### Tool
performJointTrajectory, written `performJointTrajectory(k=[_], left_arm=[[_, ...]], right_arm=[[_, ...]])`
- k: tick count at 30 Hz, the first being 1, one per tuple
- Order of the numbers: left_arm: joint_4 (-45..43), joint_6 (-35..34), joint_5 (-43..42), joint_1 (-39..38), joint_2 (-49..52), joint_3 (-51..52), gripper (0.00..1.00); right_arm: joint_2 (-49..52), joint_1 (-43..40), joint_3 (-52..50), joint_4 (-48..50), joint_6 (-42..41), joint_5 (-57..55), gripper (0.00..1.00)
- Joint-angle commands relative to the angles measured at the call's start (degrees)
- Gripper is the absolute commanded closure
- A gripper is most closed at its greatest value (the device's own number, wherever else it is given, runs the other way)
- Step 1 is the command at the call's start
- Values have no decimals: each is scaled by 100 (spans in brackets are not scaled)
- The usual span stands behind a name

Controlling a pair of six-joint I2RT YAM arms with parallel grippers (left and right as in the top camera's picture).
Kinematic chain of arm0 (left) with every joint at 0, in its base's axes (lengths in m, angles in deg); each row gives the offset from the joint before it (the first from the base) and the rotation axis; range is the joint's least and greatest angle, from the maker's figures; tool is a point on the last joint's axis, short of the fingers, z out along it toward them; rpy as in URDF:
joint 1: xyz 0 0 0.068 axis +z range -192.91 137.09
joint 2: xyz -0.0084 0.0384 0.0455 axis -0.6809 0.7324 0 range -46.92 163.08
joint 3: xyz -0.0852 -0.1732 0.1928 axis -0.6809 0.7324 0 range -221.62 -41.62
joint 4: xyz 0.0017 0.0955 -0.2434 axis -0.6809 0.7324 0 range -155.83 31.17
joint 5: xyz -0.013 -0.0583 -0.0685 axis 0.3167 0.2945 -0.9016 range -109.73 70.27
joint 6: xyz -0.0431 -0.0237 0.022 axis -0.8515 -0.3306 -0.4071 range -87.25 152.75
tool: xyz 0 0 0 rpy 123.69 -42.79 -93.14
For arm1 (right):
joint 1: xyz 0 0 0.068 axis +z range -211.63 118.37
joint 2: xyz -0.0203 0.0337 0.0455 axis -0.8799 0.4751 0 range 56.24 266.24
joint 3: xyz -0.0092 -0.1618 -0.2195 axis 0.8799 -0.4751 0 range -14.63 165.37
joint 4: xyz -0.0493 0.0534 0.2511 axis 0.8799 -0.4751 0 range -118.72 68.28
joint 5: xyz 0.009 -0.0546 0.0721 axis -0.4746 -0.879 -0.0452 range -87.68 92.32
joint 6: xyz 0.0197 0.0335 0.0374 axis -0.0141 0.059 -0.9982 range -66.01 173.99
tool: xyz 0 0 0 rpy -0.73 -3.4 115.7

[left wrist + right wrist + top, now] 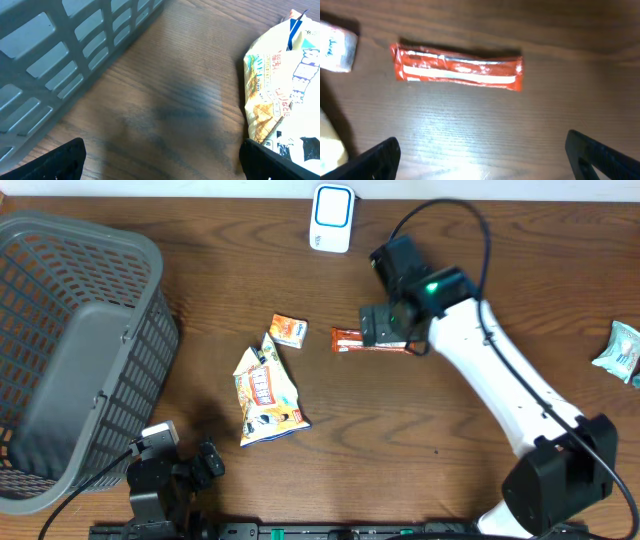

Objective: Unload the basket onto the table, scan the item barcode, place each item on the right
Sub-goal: 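Reach the right gripper down to the red snack bar and grasp it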

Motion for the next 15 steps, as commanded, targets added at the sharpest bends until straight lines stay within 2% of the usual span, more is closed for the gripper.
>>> performJointTrajectory(k=[1, 6, 8, 9, 10, 12, 15], left_arm=[[262, 118, 48, 28, -11, 96, 2], [262, 118, 48, 28, -11, 96, 2], [262, 118, 48, 28, -11, 96, 2], [262, 118, 48, 28, -11, 96, 2], [262, 118, 48, 28, -11, 96, 2], [262, 118, 48, 28, -11, 96, 2], [262, 118, 48, 28, -11, 96, 2]], right_arm=[[17, 92, -466, 466, 483, 39, 1], [17, 111, -1069, 1665, 2610, 400, 1], [17, 98, -1270, 2188, 2983, 229, 22], [17, 94, -1335, 2369, 2981, 229, 25], [17, 83, -1386, 2524, 2981, 282, 23], [37, 46, -1519, 2922, 3053, 584, 1], [179, -87, -1585, 3270, 3440, 1158, 1]])
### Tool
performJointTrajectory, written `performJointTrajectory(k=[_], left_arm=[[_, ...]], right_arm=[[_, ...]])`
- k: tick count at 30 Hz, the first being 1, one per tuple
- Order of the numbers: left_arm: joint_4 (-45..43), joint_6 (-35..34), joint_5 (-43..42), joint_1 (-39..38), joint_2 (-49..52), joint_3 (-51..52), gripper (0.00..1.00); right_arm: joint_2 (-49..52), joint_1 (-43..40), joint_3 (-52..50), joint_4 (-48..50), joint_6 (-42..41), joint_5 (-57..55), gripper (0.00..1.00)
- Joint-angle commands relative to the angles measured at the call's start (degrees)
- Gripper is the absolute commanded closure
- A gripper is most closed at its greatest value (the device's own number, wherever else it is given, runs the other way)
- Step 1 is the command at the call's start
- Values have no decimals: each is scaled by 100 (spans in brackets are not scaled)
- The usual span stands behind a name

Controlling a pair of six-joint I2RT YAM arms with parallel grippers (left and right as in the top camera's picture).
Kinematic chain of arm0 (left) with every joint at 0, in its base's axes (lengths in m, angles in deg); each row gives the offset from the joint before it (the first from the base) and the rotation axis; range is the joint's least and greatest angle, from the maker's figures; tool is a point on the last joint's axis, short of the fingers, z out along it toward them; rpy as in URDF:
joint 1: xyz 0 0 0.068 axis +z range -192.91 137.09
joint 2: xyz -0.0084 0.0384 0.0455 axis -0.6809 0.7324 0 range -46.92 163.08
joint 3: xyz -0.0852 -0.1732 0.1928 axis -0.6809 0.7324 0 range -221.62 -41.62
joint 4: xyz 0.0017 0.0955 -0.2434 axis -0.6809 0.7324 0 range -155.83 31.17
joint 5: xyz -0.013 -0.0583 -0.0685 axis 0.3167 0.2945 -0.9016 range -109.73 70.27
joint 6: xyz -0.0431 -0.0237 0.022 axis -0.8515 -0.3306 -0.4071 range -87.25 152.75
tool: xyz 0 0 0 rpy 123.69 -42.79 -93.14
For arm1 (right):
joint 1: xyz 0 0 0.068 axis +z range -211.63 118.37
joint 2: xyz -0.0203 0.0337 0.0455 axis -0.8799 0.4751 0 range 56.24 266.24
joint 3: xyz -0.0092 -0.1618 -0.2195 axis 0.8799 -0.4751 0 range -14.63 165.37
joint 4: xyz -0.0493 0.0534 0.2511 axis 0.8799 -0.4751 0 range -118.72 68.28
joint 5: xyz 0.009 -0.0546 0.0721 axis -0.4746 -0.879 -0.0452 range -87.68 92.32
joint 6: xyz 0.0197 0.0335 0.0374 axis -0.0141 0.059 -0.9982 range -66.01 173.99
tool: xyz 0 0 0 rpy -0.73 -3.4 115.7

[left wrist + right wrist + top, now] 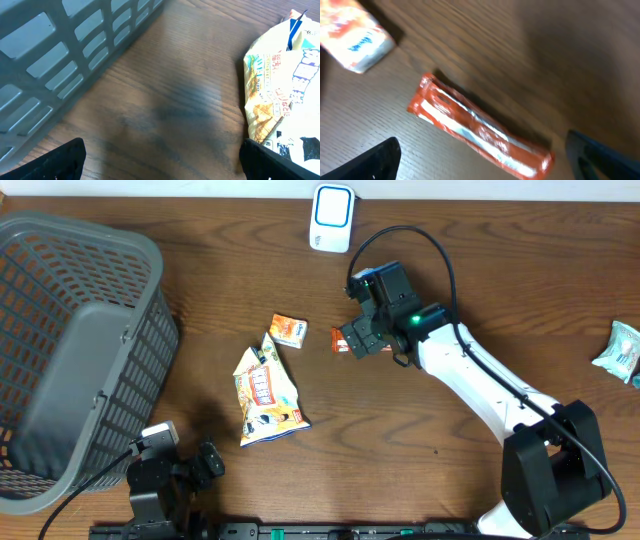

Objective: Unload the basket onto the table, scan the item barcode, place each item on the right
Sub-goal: 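Reach the right gripper down to the red snack bar and grasp it, then lift the red snack bar and rotate it in the right gripper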

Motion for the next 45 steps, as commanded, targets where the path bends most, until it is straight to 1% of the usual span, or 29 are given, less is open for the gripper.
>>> performJointTrajectory(k=[1, 4, 8, 14, 16, 18, 20, 21, 22, 24, 25, 26, 30, 36, 39, 42, 45], left_arm=[[262, 118, 48, 28, -11, 96, 2], [262, 118, 48, 28, -11, 96, 2], [262, 118, 48, 28, -11, 96, 2], [262, 118, 48, 28, -11, 96, 2], [262, 118, 48, 28, -11, 96, 2], [262, 118, 48, 28, -11, 96, 2], [262, 118, 48, 28, -11, 96, 2], [262, 118, 48, 28, -11, 96, 2], [262, 118, 48, 28, -11, 96, 2], [262, 118, 48, 28, -11, 96, 2], [262, 118, 48, 28, -11, 96, 2], [262, 118, 48, 28, -11, 96, 2], [262, 118, 48, 28, -11, 96, 2], [262, 118, 48, 28, -11, 96, 2], [262, 118, 48, 28, -11, 96, 2], [262, 118, 48, 28, -11, 96, 2], [262, 118, 48, 28, -11, 96, 2]], right_arm=[[245, -177, -61, 210, 614, 601, 1], [527, -400, -48, 354, 667, 741, 2], [973, -752, 61, 350, 914, 1440, 8], [1604, -1130, 369, 302, 909, 2341, 18], [1738, -1150, 444, 243, 909, 2463, 26], [1816, -1134, 452, 168, 911, 2476, 37], [1849, -1104, 452, -28, 911, 2358, 54], [1849, -1082, 452, -149, 909, 2280, 66], [1849, -1071, 452, -269, 907, 2208, 75], [1847, -1058, 455, -481, 905, 2205, 90], [1847, -1051, 457, -586, 903, 2223, 96], [1847, -1051, 457, -682, 863, 2221, 99], [1821, -1051, 487, -975, 474, 2223, 99], [1388, -1058, 994, -1958, -1001, 2361, 99], [973, -1075, 1202, -2387, -1316, 3136, 99], [472, -1075, 1211, -2435, -1779, 3934, 99], [26, -1075, 1211, -2326, -2221, 4317, 99]])
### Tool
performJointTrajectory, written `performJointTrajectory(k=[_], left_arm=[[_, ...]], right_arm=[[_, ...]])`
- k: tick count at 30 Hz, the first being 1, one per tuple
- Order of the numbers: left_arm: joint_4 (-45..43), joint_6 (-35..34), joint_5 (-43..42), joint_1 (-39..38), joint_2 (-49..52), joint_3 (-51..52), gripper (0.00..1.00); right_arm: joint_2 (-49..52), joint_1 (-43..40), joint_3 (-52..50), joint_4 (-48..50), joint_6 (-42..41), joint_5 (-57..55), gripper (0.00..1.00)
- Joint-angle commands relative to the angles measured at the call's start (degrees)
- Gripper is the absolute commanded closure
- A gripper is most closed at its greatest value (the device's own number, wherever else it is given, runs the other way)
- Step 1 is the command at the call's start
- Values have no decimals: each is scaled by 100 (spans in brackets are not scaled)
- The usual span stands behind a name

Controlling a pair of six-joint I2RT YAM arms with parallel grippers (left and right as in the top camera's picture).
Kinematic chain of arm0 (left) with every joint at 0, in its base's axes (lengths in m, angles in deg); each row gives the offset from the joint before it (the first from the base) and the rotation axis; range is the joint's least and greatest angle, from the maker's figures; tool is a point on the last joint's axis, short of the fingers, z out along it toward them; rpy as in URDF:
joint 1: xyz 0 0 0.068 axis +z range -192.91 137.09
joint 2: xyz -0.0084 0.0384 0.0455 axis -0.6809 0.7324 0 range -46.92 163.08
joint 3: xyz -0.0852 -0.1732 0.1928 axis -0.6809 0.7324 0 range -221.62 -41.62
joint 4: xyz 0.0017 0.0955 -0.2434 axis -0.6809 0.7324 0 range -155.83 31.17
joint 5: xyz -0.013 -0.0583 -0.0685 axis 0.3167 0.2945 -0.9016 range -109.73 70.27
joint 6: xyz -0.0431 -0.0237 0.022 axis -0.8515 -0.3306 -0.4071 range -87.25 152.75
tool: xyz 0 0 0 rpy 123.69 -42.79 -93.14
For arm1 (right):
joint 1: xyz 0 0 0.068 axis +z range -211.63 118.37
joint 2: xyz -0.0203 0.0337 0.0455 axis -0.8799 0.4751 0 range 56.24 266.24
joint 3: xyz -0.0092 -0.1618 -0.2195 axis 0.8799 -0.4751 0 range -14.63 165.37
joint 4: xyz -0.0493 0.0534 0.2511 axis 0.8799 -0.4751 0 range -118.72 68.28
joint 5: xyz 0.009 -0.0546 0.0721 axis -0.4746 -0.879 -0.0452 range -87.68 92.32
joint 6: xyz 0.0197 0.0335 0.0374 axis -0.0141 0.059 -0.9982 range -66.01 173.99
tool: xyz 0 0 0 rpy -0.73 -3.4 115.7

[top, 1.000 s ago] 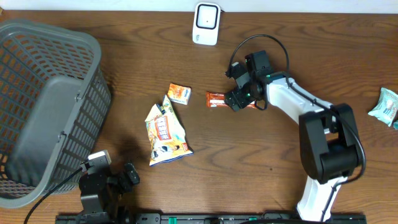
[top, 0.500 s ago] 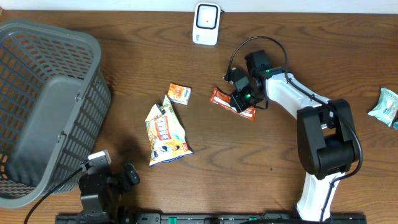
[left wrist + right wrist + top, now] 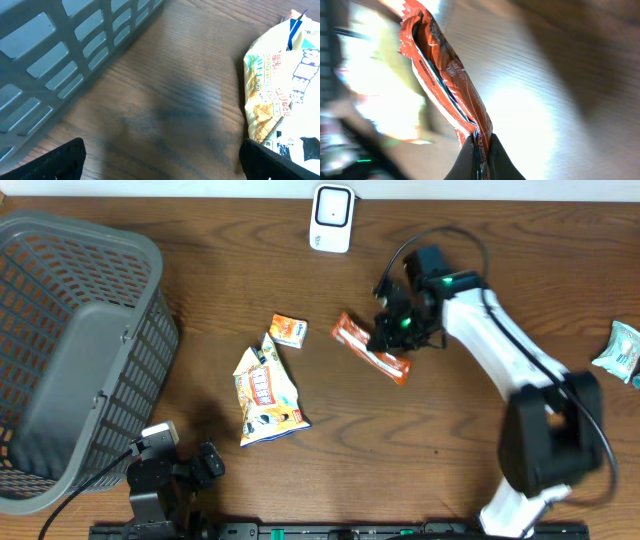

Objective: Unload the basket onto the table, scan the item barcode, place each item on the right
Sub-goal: 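Lift the red snack bar and rotate it in the right gripper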

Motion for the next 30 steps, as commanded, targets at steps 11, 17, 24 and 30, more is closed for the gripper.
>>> performJointTrajectory(k=[11, 17, 24, 30], left_arm=[[262, 116, 48, 28, -11, 96, 2], [262, 116, 48, 28, -11, 96, 2], [262, 116, 48, 28, -11, 96, 2], [262, 116, 48, 28, -11, 96, 2]], right_arm=[[-1266, 28, 173, 203, -3132, 247, 99], [-1261, 28, 170, 186, -3547, 960, 99], [-1263, 46, 170, 76, -3567, 791, 99], [-1272, 68, 170, 179, -3198, 769, 99]])
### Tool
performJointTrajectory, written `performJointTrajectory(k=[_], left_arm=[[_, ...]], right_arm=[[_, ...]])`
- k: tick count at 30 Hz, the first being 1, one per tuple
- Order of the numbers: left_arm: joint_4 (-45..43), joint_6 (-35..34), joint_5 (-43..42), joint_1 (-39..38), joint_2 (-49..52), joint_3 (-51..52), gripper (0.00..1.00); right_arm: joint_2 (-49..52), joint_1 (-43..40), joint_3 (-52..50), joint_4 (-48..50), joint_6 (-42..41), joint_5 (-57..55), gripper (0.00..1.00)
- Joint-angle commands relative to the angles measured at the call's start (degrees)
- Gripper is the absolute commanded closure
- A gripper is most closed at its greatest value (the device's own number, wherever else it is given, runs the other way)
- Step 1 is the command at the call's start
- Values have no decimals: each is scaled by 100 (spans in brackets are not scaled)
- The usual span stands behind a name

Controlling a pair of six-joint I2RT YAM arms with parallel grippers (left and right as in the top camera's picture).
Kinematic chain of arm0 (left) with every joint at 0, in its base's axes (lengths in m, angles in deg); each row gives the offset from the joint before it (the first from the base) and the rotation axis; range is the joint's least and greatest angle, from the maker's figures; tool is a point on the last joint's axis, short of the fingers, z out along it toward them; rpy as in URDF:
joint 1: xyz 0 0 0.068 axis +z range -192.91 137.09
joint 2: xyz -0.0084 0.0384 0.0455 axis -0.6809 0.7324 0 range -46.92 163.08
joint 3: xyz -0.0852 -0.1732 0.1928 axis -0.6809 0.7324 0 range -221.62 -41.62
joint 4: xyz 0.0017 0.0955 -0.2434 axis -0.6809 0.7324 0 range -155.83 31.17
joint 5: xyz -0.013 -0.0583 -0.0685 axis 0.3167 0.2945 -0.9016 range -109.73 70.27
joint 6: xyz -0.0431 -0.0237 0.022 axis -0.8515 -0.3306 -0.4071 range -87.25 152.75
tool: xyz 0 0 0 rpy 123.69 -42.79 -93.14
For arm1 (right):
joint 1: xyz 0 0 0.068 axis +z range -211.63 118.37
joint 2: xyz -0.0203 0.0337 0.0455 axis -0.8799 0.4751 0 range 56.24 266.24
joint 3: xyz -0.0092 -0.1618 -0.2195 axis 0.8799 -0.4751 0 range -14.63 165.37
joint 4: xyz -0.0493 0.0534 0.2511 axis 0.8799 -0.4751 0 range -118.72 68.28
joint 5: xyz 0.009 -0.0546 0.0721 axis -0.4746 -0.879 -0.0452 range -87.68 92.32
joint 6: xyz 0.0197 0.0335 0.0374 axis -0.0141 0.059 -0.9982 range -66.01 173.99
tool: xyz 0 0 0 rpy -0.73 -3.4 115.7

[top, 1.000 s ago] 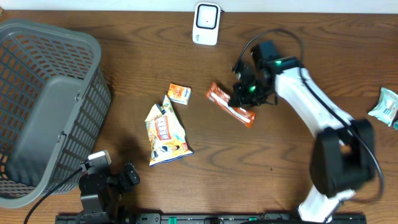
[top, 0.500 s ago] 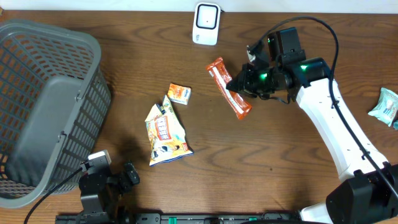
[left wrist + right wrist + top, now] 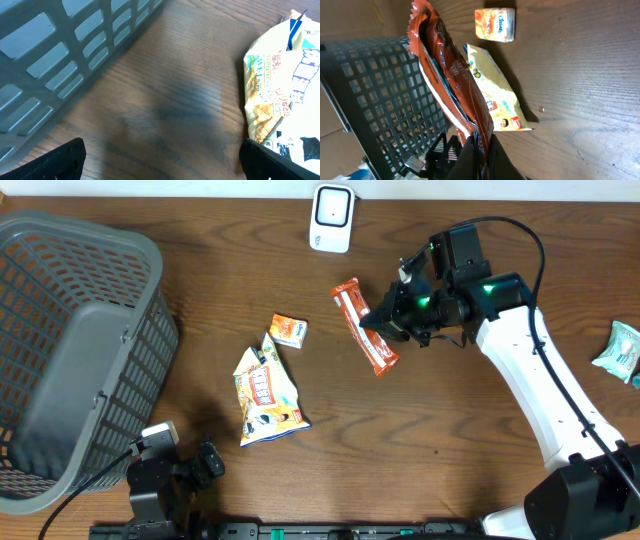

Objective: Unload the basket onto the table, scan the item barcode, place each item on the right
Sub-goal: 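Lift the red snack bar and rotate it in the right gripper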

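Note:
My right gripper (image 3: 392, 321) is shut on one end of a long orange-red snack bar (image 3: 362, 326), held above the table right of centre. In the right wrist view the snack bar (image 3: 452, 80) runs up from the gripper (image 3: 479, 146), pinched edge-on between the fingers. A white scanner (image 3: 332, 216) with a blue ring stands at the table's far edge, up and left of the bar. My left gripper (image 3: 160, 160) rests low at the near left, open over bare wood, with only its dark fingertips (image 3: 55, 162) showing.
A grey mesh basket (image 3: 70, 350) fills the left side. A yellow snack bag (image 3: 266, 392) and a small orange packet (image 3: 288, 330) lie left of centre. A pale green packet (image 3: 618, 352) sits at the right edge.
My right gripper has lifted the snack bar higher and turned, so its wrist camera now looks across the table towards the basket. The left arm has not moved.
The bar lay flat on the table with my right gripper open above it. Half a second later the gripper had turned over it. Then it was shut on the bar's end with the bar tilted up. Now the bar is held clear of the table.

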Motion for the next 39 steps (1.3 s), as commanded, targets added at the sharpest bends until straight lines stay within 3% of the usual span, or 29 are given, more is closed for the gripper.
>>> performJointTrajectory(k=[1, 8, 18, 26, 39], left_arm=[[262, 118, 50, 28, -11, 96, 2], [262, 118, 50, 28, -11, 96, 2], [262, 118, 50, 28, -11, 96, 2], [262, 118, 50, 28, -11, 96, 2], [262, 118, 50, 28, -11, 96, 2]], right_arm=[[-116, 76, 55, 94, 328, 37, 99], [-116, 391, 55, 219, 804, -1554, 99], [-114, 946, 55, 431, 1235, -2385, 98], [-31, 1327, 55, 544, 1235, -3707, 98], [457, 1493, 55, 734, 1989, -3786, 98]])
